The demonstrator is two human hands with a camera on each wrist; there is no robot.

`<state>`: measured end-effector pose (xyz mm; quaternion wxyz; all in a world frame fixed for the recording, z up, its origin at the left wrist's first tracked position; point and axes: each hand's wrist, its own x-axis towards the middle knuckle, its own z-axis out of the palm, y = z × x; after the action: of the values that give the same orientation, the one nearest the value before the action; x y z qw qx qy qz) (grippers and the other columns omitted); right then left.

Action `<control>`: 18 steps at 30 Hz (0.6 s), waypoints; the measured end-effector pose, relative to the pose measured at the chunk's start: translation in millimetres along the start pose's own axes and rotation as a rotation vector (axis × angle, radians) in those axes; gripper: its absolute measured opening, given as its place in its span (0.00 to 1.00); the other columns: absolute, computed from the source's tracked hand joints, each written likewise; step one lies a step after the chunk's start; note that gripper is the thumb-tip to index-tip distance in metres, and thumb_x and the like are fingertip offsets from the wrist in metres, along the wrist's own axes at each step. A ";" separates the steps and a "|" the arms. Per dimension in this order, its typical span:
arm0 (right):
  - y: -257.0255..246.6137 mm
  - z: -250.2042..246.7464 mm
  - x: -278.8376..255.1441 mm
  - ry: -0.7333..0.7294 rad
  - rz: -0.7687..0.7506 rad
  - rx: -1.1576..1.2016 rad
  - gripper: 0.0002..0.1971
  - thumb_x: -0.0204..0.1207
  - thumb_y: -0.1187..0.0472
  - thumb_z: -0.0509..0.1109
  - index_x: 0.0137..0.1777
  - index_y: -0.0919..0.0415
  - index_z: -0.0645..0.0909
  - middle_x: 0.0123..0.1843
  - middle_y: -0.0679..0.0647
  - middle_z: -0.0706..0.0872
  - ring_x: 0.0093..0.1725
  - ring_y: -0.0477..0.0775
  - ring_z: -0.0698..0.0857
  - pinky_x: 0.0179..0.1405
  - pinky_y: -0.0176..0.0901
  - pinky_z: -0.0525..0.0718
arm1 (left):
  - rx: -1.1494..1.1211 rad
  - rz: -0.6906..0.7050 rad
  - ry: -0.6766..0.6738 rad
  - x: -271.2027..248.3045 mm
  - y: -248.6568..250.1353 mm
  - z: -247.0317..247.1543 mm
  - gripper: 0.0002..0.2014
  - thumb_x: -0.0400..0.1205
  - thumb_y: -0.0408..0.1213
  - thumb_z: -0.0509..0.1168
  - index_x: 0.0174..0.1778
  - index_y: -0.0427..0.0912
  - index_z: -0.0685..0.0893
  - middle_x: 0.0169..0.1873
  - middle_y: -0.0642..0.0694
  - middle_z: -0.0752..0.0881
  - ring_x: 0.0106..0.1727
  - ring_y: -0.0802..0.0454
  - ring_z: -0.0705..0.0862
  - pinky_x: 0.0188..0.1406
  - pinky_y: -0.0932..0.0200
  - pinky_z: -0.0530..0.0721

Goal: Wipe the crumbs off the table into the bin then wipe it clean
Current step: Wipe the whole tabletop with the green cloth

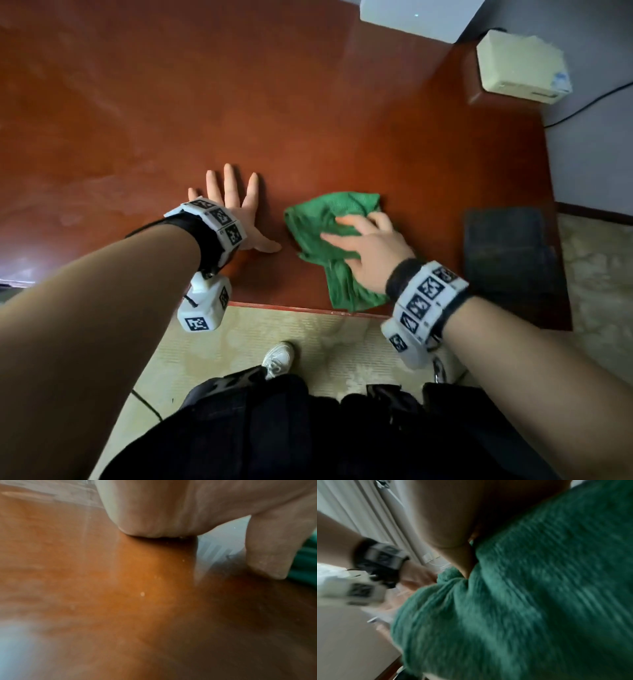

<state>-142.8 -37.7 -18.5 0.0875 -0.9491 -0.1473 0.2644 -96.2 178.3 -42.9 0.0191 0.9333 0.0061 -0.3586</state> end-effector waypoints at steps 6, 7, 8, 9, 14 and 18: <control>17.2 -9.0 -26.4 -0.022 0.003 0.048 0.24 0.82 0.60 0.59 0.75 0.40 0.68 0.78 0.45 0.66 0.75 0.58 0.61 0.75 0.44 0.56 | -0.016 0.007 0.043 1.5 0.9 2.6 0.57 0.67 0.76 0.57 0.81 0.53 0.32 0.80 0.41 0.29 0.80 0.35 0.32 0.75 0.30 0.41; 25.3 -17.8 -11.4 0.076 0.066 0.024 0.24 0.82 0.59 0.59 0.77 0.42 0.66 0.79 0.49 0.66 0.76 0.59 0.62 0.74 0.42 0.54 | -0.015 0.006 0.046 1.5 1.1 2.8 0.56 0.67 0.77 0.55 0.81 0.53 0.32 0.80 0.41 0.30 0.80 0.35 0.33 0.76 0.31 0.41; 34.8 -27.4 5.5 0.168 0.159 0.012 0.24 0.82 0.58 0.58 0.78 0.44 0.64 0.80 0.52 0.65 0.76 0.61 0.62 0.74 0.42 0.54 | -0.014 0.002 0.045 1.6 1.3 3.0 0.56 0.67 0.78 0.54 0.80 0.54 0.32 0.80 0.42 0.30 0.81 0.36 0.33 0.76 0.31 0.41; 44.4 -37.1 22.9 0.234 0.276 0.026 0.25 0.83 0.57 0.57 0.79 0.45 0.62 0.80 0.53 0.64 0.76 0.63 0.62 0.74 0.43 0.55 | -0.009 -0.005 0.043 1.8 0.8 3.1 0.56 0.67 0.78 0.53 0.80 0.54 0.32 0.80 0.42 0.30 0.81 0.36 0.33 0.76 0.31 0.41; 67.8 -52.2 72.2 0.167 0.658 0.092 0.26 0.83 0.49 0.52 0.81 0.40 0.54 0.82 0.51 0.56 0.77 0.65 0.59 0.76 0.60 0.60 | -0.016 -0.020 0.035 1.7 2.5 2.2 0.55 0.69 0.76 0.55 0.80 0.53 0.32 0.80 0.42 0.29 0.80 0.36 0.32 0.76 0.31 0.40; 64.4 -27.7 47.8 0.197 0.564 0.088 0.27 0.82 0.45 0.53 0.80 0.42 0.54 0.82 0.47 0.55 0.78 0.64 0.56 0.74 0.59 0.64 | -0.010 -0.024 0.062 0.1 3.0 5.7 0.54 0.70 0.75 0.55 0.81 0.53 0.33 0.80 0.42 0.29 0.80 0.36 0.33 0.76 0.31 0.40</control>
<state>-74.1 -85.1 -33.6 0.0656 -0.9689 0.1431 0.1910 -99.8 175.1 -47.1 0.0193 0.9437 0.0197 -0.3295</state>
